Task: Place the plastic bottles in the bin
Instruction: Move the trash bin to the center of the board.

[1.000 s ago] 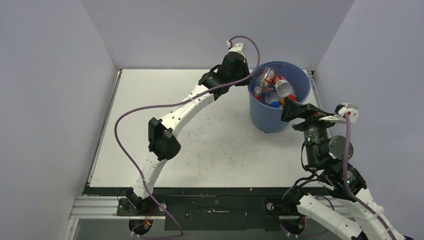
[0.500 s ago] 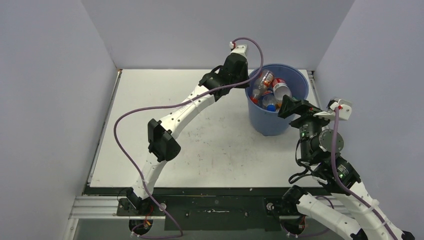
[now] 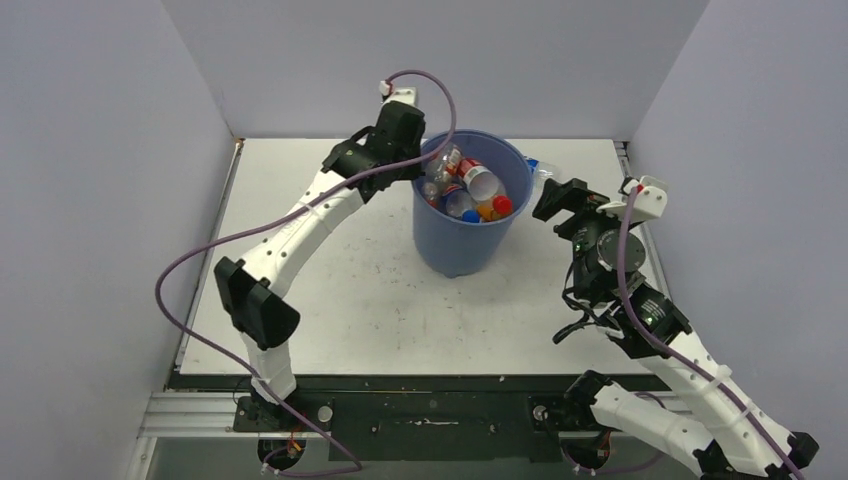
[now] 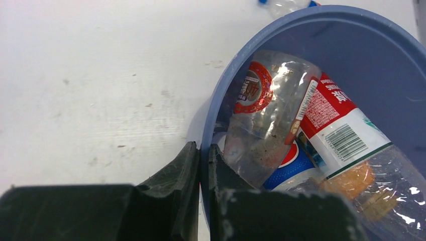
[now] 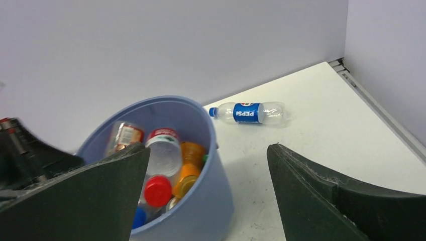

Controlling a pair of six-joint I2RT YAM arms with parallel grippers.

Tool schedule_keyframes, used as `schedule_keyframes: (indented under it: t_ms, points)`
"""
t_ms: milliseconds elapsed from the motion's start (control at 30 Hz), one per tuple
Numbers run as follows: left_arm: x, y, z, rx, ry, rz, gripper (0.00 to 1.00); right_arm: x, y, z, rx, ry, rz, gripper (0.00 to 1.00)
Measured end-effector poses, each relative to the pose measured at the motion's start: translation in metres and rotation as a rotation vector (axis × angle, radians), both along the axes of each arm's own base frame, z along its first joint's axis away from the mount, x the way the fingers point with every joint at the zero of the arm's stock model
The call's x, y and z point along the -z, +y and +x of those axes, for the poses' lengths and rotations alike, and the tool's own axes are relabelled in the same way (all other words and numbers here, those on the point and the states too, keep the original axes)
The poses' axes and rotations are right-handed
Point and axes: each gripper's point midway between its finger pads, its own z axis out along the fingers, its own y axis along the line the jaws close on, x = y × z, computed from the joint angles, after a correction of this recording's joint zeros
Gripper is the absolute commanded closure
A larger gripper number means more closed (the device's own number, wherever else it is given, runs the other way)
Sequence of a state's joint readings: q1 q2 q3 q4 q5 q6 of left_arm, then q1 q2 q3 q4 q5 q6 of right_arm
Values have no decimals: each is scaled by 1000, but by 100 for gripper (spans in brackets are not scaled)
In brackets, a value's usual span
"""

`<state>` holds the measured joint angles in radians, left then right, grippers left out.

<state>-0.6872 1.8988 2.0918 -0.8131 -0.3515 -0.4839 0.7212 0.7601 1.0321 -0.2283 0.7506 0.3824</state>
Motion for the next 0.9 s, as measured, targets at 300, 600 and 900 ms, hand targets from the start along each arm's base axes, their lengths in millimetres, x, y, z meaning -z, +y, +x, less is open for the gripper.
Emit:
schedule_keyframes:
  t_ms: [300, 600, 900]
  points:
    - [11, 146, -38, -222, 31, 42, 100, 38, -5, 68, 106, 71, 87, 10]
    - [22, 207, -63, -348, -39, -67, 100, 153, -87, 138, 303, 151, 471, 10]
    - [23, 206, -64, -349, -125, -148, 100, 300, -84, 211, 352, 362, 668, 10]
